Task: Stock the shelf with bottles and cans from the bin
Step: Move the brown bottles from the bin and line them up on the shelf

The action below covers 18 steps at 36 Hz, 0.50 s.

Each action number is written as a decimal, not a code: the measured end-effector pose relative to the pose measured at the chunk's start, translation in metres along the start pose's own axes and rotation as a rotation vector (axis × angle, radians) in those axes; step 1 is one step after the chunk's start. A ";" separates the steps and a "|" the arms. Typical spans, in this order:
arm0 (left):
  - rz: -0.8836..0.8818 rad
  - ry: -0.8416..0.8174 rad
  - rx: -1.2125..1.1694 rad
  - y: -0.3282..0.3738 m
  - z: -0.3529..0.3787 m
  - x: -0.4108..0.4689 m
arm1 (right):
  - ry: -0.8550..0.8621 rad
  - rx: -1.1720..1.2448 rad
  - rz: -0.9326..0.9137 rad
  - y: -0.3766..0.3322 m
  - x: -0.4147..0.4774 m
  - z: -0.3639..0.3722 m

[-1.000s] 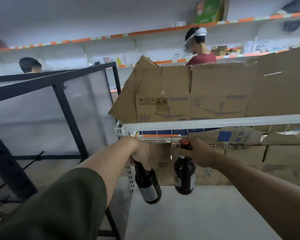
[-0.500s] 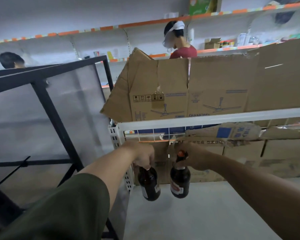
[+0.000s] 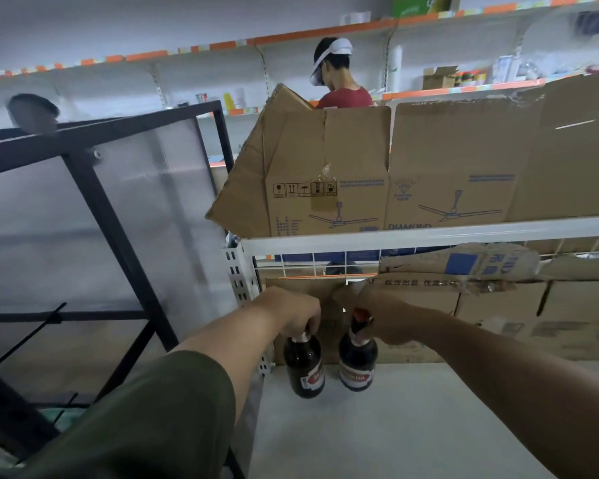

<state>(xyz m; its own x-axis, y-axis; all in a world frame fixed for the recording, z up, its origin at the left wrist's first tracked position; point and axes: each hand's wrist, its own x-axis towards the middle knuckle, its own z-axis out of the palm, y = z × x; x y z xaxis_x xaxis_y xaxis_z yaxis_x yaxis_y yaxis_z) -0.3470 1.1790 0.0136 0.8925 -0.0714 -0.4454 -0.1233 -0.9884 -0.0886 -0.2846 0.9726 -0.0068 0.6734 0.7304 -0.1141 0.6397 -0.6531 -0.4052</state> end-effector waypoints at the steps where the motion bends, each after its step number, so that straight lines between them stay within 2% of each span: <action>1: -0.004 0.001 -0.002 0.000 0.001 0.001 | 0.005 -0.024 -0.006 -0.001 0.001 0.002; 7: 0.010 0.053 -0.026 0.000 0.022 0.005 | -0.016 -0.042 -0.038 -0.002 0.007 0.016; 12: -0.012 -0.029 -0.113 0.006 0.023 0.012 | -0.050 0.012 0.018 -0.002 0.013 0.028; 18: -0.032 0.051 -0.144 -0.002 0.024 0.004 | -0.048 -0.086 -0.013 -0.006 0.018 0.033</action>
<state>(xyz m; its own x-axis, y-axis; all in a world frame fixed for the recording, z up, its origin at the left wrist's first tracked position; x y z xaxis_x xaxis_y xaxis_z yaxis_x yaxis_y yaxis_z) -0.3540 1.1841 -0.0097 0.9165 -0.0429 -0.3978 -0.0345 -0.9990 0.0283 -0.2882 0.9960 -0.0364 0.6478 0.7461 -0.1539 0.6789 -0.6570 -0.3278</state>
